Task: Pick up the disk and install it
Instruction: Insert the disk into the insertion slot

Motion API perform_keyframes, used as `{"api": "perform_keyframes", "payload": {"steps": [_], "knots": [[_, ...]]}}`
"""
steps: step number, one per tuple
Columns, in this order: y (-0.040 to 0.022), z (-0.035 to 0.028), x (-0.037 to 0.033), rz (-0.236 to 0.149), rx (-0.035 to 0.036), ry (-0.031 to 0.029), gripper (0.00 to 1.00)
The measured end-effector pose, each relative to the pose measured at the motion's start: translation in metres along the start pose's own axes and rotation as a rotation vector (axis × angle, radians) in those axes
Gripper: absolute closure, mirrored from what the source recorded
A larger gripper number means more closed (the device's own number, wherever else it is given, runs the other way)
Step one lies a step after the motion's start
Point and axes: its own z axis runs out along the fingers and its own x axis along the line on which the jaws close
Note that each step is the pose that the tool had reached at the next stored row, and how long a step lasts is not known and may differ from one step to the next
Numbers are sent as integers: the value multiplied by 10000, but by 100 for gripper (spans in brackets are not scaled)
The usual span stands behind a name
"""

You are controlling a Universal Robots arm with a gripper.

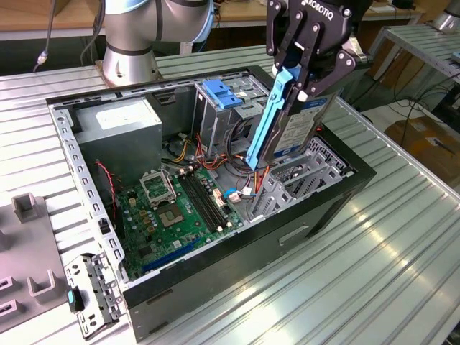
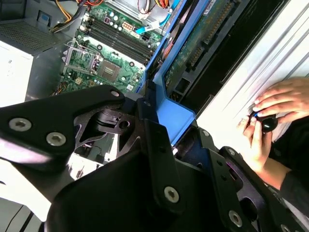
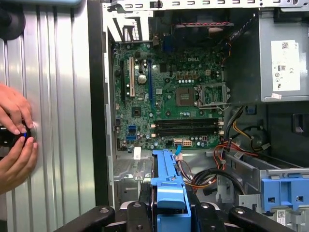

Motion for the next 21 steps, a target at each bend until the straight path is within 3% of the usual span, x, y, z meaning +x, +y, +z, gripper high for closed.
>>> {"api": "perform_keyframes", "payload": {"steps": [3,6,10,13,21], "knots": [[-77,19,-4,2,4,21,63],[-145,44,-7,1,61,33,63],[-181,64,-8,3,272,30,63],[-238,71,54,3,274,30,63],[-321,121,92,16,275,35,63]]}}
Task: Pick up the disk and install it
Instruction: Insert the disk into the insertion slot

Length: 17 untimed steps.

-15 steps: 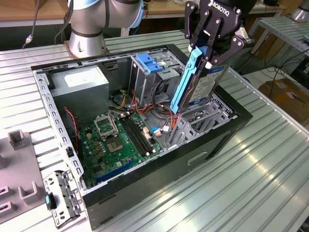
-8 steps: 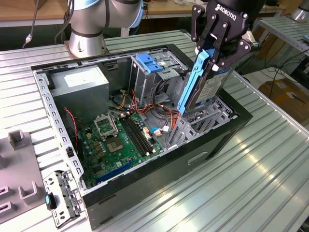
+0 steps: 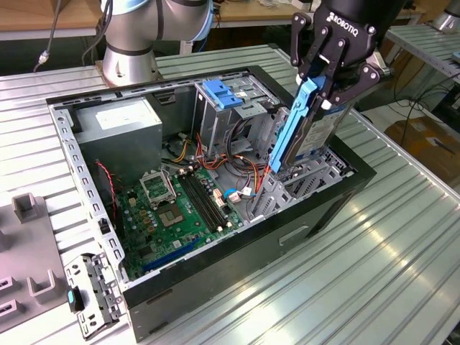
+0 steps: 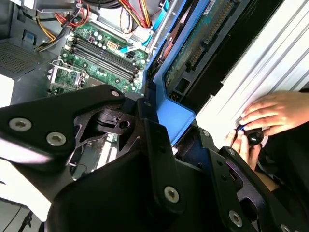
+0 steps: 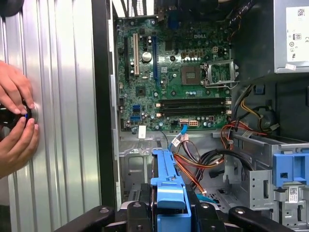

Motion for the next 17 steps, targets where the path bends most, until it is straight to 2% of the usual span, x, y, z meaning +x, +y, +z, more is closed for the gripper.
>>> {"api": "perform_keyframes", "payload": {"steps": [5,8,11,15,17], "knots": [[-45,38,0,77,0,30,63],[-68,75,0,125,4,113,63],[-88,92,-2,133,5,154,63],[-87,120,-52,132,6,164,63],[-93,139,-54,133,7,168,63]]}}
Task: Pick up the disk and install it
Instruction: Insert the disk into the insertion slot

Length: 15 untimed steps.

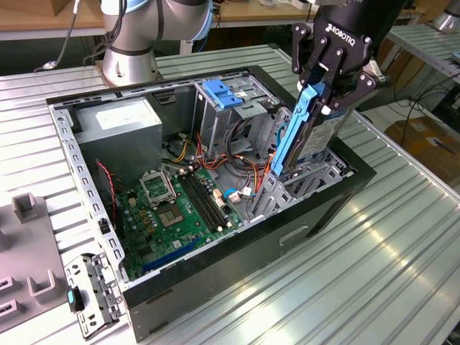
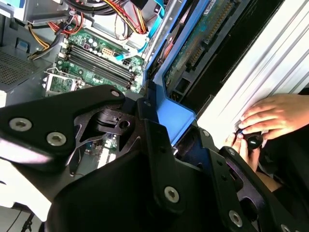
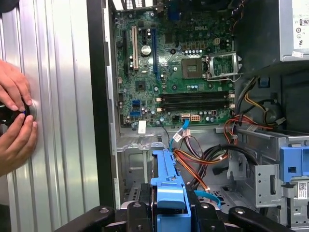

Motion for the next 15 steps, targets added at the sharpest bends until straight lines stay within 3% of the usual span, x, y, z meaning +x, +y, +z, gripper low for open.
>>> {"api": "perform_keyframes", "payload": {"steps": [15], "knots": [[-7,83,7,13,0,0,63]]}}
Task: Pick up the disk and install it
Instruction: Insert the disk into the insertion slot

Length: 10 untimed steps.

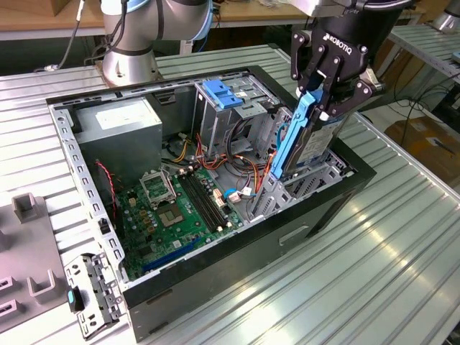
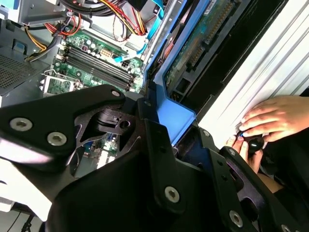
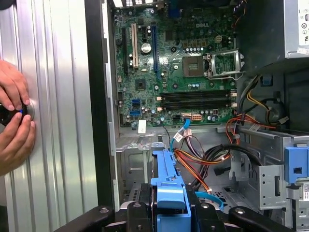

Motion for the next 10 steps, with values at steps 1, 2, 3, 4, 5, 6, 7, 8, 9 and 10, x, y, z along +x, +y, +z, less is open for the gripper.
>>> {"api": "perform_keyframes", "payload": {"steps": [1,2,3,4,5,6,7,8,9,10], "knots": [[0,4,4,0,0,1,63],[0,10,8,0,-1,3,63],[0,16,9,0,-1,5,63],[0,21,9,0,0,3,63],[0,26,9,-1,0,3,63],[0,30,9,-2,0,3,63],[1,38,9,-1,-2,4,63],[2,42,9,0,-2,4,63],[2,45,9,0,-2,4,63],[2,47,9,-1,-5,4,63]]}}
